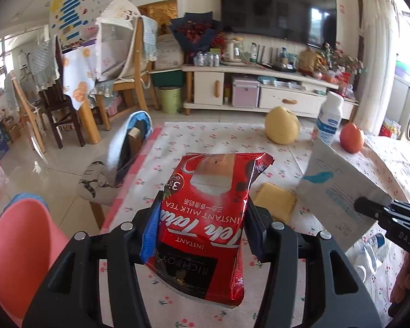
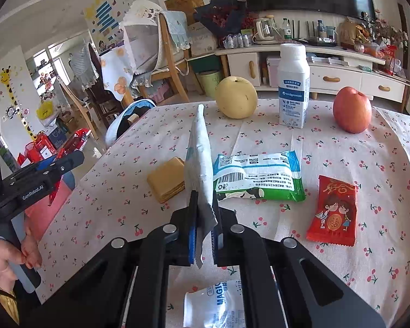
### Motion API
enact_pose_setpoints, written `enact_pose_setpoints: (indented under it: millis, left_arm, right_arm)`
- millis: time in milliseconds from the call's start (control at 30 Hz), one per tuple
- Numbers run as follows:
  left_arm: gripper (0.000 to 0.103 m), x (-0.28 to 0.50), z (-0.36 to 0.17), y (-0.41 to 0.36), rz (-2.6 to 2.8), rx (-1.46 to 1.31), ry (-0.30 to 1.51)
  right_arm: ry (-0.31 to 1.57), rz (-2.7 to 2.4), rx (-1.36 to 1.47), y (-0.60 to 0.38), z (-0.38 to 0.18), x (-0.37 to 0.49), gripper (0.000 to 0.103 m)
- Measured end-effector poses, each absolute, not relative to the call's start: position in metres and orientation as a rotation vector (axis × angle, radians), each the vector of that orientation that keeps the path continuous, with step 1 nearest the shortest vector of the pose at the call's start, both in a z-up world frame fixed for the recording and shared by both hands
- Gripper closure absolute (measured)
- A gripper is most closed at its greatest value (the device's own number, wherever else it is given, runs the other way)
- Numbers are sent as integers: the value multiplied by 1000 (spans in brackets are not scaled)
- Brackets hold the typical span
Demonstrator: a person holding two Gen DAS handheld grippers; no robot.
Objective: Collect trash
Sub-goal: 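Carry the Teh Tarik bag and white pouch over the pink bucket and open both grippers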
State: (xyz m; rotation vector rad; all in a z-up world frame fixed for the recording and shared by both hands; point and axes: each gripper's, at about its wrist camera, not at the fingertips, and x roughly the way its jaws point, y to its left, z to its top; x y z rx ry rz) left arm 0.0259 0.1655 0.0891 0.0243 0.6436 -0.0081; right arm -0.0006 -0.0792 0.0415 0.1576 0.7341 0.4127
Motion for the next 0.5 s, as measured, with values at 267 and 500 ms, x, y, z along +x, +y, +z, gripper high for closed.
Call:
enact_pose_setpoints:
  millis: [267, 500]
  left_arm:
    - [48, 15, 102, 195, 62, -13, 599]
    - [48, 9, 113, 222, 133, -41, 558]
  right_arm:
    - [720, 453, 169, -56, 52, -19, 94]
    - [725, 510, 158, -24, 60, -29, 94]
